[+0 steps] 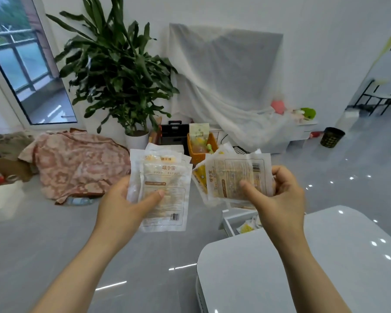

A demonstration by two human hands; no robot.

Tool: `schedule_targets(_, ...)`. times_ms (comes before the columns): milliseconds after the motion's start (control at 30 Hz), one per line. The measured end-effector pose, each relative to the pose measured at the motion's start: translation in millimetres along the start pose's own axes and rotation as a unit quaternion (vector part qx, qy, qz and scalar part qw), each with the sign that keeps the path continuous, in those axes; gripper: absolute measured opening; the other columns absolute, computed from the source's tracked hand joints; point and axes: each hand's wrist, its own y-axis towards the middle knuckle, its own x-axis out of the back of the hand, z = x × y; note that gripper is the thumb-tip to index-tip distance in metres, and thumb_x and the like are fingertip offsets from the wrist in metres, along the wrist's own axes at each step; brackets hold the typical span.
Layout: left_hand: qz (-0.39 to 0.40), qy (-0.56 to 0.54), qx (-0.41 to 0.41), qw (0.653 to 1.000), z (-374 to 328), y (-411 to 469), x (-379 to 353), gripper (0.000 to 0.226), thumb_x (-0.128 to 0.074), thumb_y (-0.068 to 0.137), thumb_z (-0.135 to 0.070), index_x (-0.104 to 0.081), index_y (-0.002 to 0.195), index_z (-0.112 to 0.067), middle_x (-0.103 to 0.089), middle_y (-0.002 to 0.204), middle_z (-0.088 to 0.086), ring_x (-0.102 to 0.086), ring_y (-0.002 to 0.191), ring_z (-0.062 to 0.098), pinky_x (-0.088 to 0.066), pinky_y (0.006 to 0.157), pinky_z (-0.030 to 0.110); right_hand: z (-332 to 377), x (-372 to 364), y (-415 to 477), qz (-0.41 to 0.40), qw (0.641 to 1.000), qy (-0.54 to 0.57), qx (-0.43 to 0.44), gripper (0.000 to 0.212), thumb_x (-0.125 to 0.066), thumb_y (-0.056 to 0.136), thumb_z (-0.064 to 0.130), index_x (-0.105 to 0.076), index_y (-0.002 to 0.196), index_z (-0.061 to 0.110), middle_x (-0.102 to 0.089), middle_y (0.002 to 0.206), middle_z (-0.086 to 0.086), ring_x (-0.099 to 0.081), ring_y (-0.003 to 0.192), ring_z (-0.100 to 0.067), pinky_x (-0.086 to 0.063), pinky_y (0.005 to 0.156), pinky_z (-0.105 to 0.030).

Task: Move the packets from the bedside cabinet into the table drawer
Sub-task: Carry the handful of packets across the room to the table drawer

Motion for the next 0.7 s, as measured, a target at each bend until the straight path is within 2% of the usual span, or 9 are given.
schedule_targets(100,0.028,-0.003,0.017,0.999,11,39,-21,0.024,-0.075,0.078,-0.019,-0.069,0.101,-0.026,-0.074,0.095,-0.011,-0.070,0.086,0.006,-0.055,0.072,0.027,-25,-3,35,-0.015,1.000,-0.015,-0.017,0.020,-0.078,0.074,0.006,-0.062,0.084,0.012,-0.072,0.082,0.001,-0.071,0.075,-0.008,-0.057,0.061,-0.021)
schedule_targets(300,0.062,0.007,0.052,0.997,38,108,-49,0.026,-0.076,0.077,-0.021,-0.068,0.102,-0.024,-0.074,0.096,-0.009,-0.070,0.087,0.009,-0.058,0.075,0.034,-68,-18,81,-0.039,0.997,-0.048,-0.051,0.022,-0.078,0.074,0.006,-0.062,0.082,0.018,-0.071,0.080,0.003,-0.070,0.073,-0.005,-0.055,0.059,-0.017)
schedule_targets(433,0.089,0.019,0.055,0.994,60,161,-58,0.024,-0.076,0.077,-0.023,-0.069,0.100,-0.028,-0.074,0.094,-0.012,-0.070,0.085,0.006,-0.056,0.073,0.029,-96,-42,105,-0.065,0.992,-0.086,-0.070,0.020,-0.078,0.073,0.005,-0.063,0.080,0.016,-0.069,0.077,0.006,-0.066,0.066,0.000,-0.050,0.053,-0.011)
schedule_targets(567,0.130,0.033,0.052,0.990,80,225,-58,0.023,-0.076,0.077,-0.023,-0.069,0.098,-0.027,-0.074,0.092,-0.011,-0.070,0.083,0.006,-0.056,0.070,0.028,-120,-78,130,-0.087,0.984,-0.125,-0.090,0.018,-0.078,0.074,0.006,-0.064,0.082,0.012,-0.070,0.078,0.006,-0.068,0.068,-0.001,-0.051,0.052,-0.012)
schedule_targets(700,0.183,0.051,0.032,0.981,93,287,-56,0.023,-0.076,0.077,-0.023,-0.068,0.099,-0.029,-0.073,0.091,-0.014,-0.068,0.081,-0.001,-0.050,0.063,0.015,-134,-113,154,-0.121,0.975,-0.156,-0.106,0.018,-0.078,0.073,0.005,-0.064,0.081,0.013,-0.068,0.073,0.014,-0.066,0.069,-0.001,-0.050,0.053,-0.011)
